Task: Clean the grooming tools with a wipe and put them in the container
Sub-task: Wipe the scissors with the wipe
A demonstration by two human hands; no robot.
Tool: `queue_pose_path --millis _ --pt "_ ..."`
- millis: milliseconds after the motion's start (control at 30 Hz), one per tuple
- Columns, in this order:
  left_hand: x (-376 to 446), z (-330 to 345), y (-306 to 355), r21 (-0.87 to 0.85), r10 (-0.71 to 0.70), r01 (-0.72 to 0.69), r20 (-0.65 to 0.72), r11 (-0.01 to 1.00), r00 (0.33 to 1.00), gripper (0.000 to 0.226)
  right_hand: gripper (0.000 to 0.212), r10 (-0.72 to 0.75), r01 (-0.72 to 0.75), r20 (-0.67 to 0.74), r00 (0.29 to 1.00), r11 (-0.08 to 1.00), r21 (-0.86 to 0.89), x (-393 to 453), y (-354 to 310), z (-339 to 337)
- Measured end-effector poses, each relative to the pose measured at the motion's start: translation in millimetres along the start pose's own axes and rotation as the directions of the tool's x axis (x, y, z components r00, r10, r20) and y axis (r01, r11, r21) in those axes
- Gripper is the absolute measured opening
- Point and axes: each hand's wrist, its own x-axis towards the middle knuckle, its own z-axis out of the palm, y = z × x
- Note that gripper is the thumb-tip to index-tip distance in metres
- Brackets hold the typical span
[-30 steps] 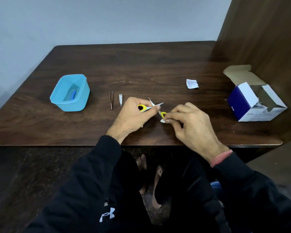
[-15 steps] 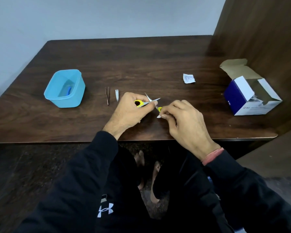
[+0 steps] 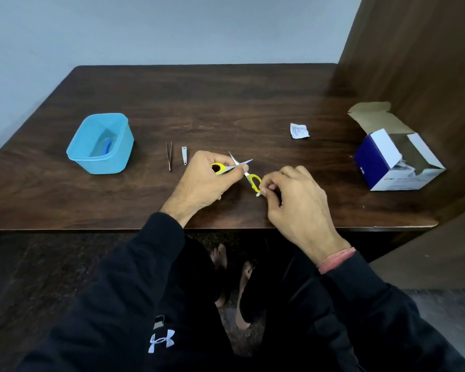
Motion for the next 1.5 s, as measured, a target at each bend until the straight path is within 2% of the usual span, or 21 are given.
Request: queue_pose_path --millis 333,533,933,1067,1333,1500 --pt "0 0 0 0.032 -0.008 0.007 0.024 0.999 1.000 0.031 0.012 0.063 -0.062 -0.017 0.998 0.996 0.061 7 7 2" --pt "1 1 -1 0.046 0.009 -0.009 0.008 0.999 1.000 0.034 0.008 0.028 -0.026 -0.034 0.999 0.998 0.057 22 -14 7" --pt "1 0 -2 0.022 0.008 -0.009 0.030 1.000 1.000 0.028 0.014 0.097 -0.085 -0.058 0.994 0.980 0.181 17 -4 12" --pt "0 0 -3 0.018 0.022 -0.023 0.037 1.000 0.999 0.030 0.012 0.082 -0.074 -0.041 0.996 0.984 0.159 24 -12 15" --pt "2 0 -6 0.012 0.035 -0.035 0.022 0.999 0.999 0.019 0.016 0.125 -0.121 -0.023 0.992 0.985 0.119 4 10 11" --pt "3 0 -12 0.010 0.075 -0.075 0.038 0.997 0.996 0.028 0.015 0.072 -0.062 -0.052 0.996 0.984 0.167 22 -8 13"
